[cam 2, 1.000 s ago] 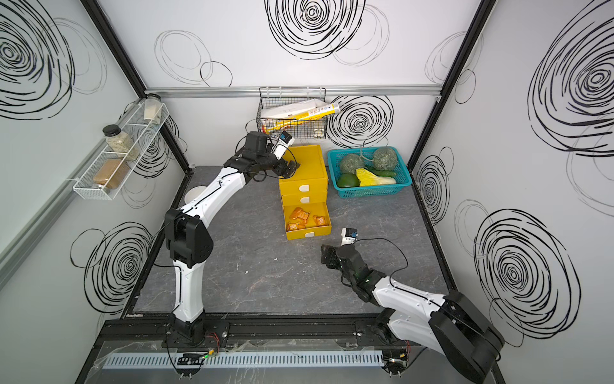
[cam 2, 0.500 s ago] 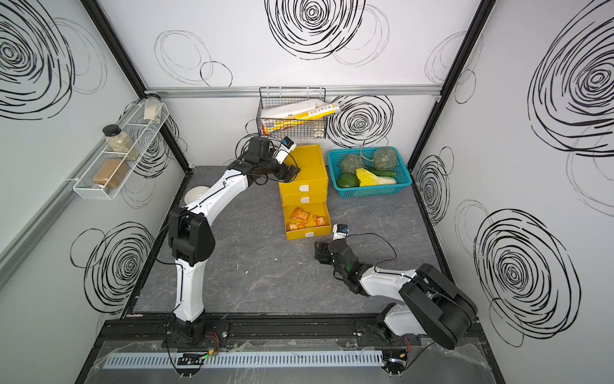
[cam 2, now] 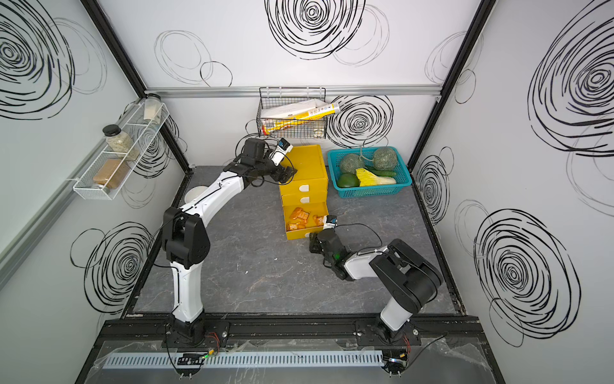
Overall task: Place the cookies into the drawer by color
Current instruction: Close the drawer in the storage box.
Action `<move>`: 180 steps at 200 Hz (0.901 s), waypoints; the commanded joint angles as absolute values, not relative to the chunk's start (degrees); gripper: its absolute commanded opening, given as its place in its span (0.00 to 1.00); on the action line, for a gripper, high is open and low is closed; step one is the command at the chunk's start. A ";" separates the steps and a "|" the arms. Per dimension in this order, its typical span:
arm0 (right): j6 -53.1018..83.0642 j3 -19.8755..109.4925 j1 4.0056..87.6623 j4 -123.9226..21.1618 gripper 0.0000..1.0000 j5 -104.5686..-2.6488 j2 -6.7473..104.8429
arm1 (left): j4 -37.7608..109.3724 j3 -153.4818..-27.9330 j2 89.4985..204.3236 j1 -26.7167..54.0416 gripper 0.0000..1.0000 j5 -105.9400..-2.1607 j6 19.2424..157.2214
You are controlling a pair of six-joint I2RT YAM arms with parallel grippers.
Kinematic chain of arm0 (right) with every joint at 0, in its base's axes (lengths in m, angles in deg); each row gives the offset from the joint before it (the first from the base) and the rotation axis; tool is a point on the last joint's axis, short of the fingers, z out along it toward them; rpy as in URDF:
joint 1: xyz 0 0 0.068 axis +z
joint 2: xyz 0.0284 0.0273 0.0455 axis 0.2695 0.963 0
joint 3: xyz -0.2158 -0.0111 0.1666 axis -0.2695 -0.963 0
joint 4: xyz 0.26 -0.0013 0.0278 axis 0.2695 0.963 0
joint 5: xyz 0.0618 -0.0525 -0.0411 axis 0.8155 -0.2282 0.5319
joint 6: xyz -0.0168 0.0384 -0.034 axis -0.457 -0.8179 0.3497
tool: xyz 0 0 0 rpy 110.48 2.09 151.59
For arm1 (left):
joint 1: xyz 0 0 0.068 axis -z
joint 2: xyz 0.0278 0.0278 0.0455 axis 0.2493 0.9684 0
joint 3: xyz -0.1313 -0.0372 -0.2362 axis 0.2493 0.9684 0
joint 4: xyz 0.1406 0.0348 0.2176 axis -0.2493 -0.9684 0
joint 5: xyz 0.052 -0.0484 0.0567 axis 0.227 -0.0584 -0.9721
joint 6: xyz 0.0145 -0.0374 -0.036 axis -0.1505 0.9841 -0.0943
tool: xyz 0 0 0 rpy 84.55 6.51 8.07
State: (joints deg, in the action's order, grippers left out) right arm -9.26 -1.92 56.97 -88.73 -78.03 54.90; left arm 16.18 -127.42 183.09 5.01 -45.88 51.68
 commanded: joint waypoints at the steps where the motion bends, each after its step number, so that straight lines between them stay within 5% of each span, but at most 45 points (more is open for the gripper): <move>1: -8.16 0.58 56.50 -91.46 0.41 -77.31 56.66 | 10.25 -123.88 183.66 4.33 0.88 -47.47 49.01; 180: -11.99 10.95 54.29 -111.03 0.29 -78.73 74.87 | 11.92 -121.65 183.85 3.98 0.86 -47.78 49.52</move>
State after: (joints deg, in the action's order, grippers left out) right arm -10.68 9.51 54.37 -105.21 -79.00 72.26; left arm 18.50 -125.17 182.20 4.83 -45.72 51.55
